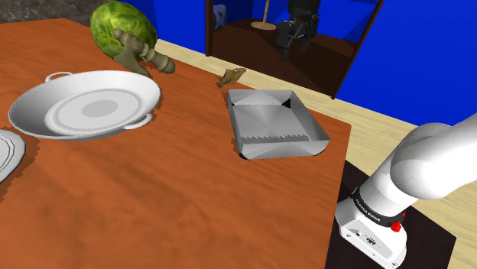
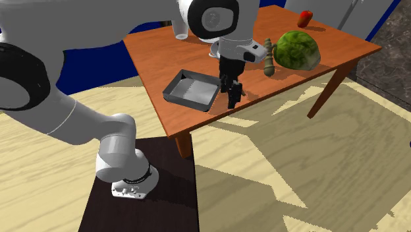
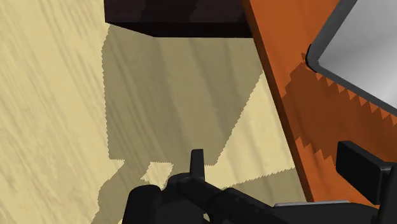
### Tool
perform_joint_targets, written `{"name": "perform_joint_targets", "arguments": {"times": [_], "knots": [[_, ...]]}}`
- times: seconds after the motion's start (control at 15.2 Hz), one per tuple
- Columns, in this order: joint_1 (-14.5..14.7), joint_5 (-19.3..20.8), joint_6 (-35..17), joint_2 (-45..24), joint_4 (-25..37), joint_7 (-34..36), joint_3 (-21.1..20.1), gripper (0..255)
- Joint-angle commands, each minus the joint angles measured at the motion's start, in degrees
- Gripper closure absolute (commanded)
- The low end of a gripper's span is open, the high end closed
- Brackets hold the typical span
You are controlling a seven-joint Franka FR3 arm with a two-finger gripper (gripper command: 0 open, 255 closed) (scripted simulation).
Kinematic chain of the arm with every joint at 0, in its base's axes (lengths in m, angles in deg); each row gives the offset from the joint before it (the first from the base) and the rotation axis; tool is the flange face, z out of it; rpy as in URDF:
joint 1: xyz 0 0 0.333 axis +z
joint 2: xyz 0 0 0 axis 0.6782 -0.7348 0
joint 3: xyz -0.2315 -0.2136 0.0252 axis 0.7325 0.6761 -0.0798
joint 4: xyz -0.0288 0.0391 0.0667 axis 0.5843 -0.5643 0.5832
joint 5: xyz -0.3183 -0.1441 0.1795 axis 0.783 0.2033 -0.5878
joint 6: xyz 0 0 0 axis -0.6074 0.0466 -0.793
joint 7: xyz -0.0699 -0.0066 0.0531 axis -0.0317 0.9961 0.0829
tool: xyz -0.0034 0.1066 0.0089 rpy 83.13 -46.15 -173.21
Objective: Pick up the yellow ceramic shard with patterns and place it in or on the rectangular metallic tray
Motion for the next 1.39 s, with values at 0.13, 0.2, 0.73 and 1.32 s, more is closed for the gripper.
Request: {"name": "perform_joint_targets", "arguments": {"times": [0.13,0.2,0.73,1.32], "knots": [[1.1,-0.4,1.1,-8.5,8.0,2.8,-2.9,0],[1.4,-0.4,1.6,-10.6,10.1,3.6,-3.7,0],[4.9,1.6,7.3,-29.3,30.9,9.9,-8.8,0],[7.0,2.9,6.8,-36.6,36.1,12.2,-10.2,0]]}}
